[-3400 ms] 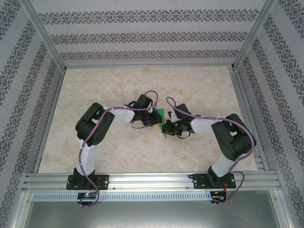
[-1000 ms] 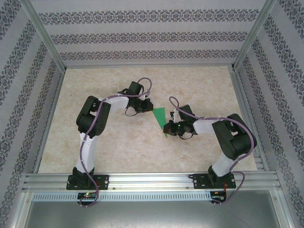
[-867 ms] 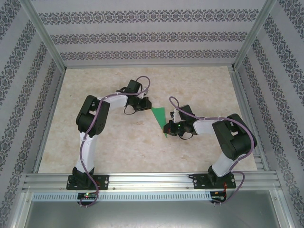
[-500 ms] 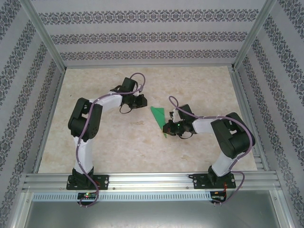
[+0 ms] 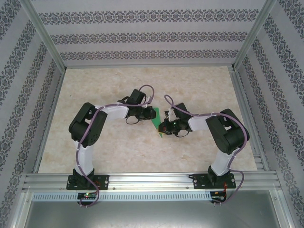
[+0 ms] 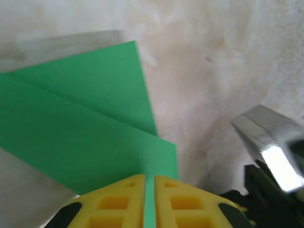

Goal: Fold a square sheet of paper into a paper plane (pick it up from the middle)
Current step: Fold the wing for the fifth time at the center of the table.

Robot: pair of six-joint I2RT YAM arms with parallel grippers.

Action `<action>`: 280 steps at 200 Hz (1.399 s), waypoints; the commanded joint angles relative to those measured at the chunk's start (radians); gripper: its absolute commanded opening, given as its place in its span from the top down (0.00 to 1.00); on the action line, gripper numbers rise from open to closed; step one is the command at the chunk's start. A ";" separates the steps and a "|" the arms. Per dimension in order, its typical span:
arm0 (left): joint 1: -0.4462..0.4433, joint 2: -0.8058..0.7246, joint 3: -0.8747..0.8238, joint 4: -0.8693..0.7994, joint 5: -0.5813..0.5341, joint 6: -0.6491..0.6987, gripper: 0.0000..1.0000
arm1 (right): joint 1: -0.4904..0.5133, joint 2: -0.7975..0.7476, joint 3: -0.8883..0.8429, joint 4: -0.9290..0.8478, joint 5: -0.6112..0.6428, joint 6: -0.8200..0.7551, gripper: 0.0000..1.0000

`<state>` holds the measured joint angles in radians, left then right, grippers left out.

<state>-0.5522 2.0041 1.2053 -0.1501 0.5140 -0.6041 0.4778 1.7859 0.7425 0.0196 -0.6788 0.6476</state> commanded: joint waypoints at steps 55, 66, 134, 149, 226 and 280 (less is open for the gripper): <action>0.000 0.080 0.055 -0.063 -0.097 0.007 0.89 | 0.033 -0.053 0.060 -0.065 0.094 -0.055 1.00; 0.001 0.083 0.052 -0.066 -0.098 0.006 0.89 | 0.036 -0.046 0.082 -0.066 0.114 -0.062 0.99; 0.001 0.091 0.056 -0.087 -0.099 0.009 0.89 | 0.038 0.063 0.181 -0.063 0.160 -0.069 1.00; 0.001 0.095 0.060 -0.095 -0.102 0.009 0.89 | 0.039 0.083 0.193 -0.068 0.143 -0.079 0.99; 0.001 0.138 0.097 -0.217 -0.182 -0.014 0.89 | 0.038 0.033 0.095 -0.192 0.037 -0.219 1.00; 0.001 0.151 0.103 -0.226 -0.191 -0.021 0.90 | 0.038 -0.029 0.010 -0.240 0.034 -0.245 1.00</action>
<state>-0.5522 2.0834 1.3205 -0.2852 0.4355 -0.6125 0.5087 1.7786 0.8024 -0.1036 -0.6193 0.4427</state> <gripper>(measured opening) 0.103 0.050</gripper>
